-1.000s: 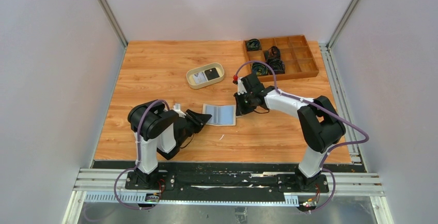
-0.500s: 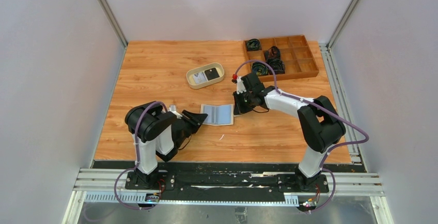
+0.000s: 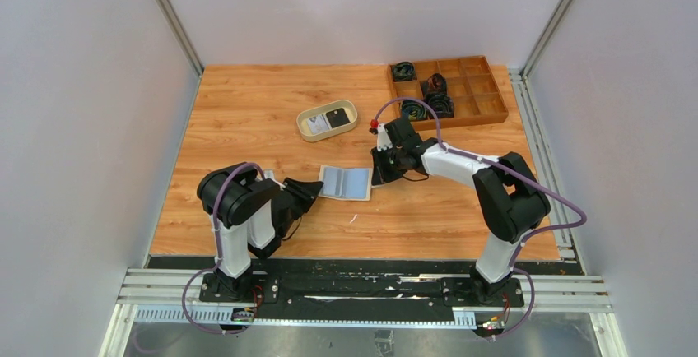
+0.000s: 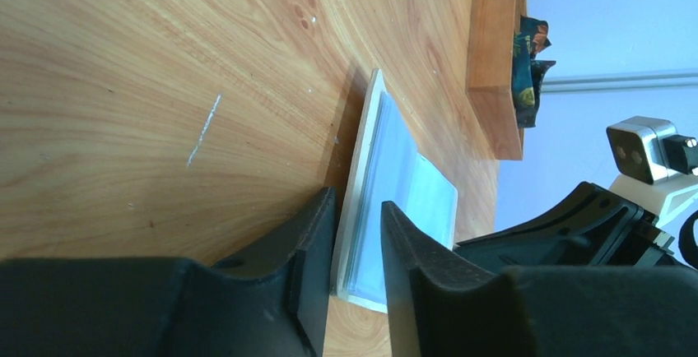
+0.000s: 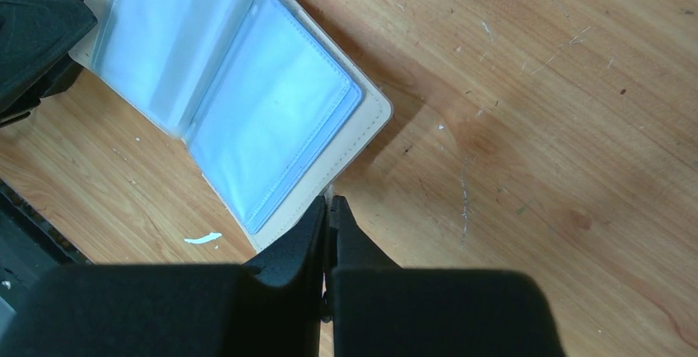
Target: Take the credit cards out of the card holder
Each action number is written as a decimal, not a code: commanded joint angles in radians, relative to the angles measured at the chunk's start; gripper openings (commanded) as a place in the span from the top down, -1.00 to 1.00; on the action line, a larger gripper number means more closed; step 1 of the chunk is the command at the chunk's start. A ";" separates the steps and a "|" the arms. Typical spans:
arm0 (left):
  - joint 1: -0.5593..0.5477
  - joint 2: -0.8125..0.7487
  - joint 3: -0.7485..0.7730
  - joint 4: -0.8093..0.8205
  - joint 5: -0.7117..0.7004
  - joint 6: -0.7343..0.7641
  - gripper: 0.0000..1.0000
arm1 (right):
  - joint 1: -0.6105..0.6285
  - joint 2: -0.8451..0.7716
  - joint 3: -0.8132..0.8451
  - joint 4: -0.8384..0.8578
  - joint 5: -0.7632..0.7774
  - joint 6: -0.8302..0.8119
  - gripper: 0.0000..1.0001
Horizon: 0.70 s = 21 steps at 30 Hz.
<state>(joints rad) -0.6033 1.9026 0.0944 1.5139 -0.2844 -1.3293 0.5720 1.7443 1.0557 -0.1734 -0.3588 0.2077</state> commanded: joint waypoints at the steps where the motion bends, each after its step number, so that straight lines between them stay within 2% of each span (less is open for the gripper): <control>1: 0.008 -0.008 -0.012 0.037 -0.060 0.016 0.34 | -0.012 0.019 -0.013 0.006 -0.020 0.008 1.00; 10: 0.010 -0.003 -0.008 0.039 -0.060 0.010 0.54 | -0.012 0.023 -0.014 0.008 -0.025 0.010 1.00; 16: 0.022 -0.005 -0.018 0.037 -0.064 0.006 0.60 | -0.012 0.030 -0.011 0.009 -0.031 0.010 1.00; 17: 0.024 -0.005 -0.019 0.038 -0.063 0.005 0.65 | -0.013 0.032 -0.011 0.010 -0.031 0.008 1.00; 19: 0.029 -0.005 -0.021 0.037 -0.061 0.003 1.00 | -0.013 0.033 -0.010 0.009 -0.031 0.008 1.00; 21: 0.029 -0.006 -0.022 0.037 -0.060 0.002 1.00 | -0.012 0.035 -0.007 0.007 -0.031 0.008 1.00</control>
<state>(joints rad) -0.5846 1.9026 0.0868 1.5127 -0.3046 -1.3392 0.5720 1.7626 1.0554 -0.1680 -0.3794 0.2138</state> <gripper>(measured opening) 0.023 0.027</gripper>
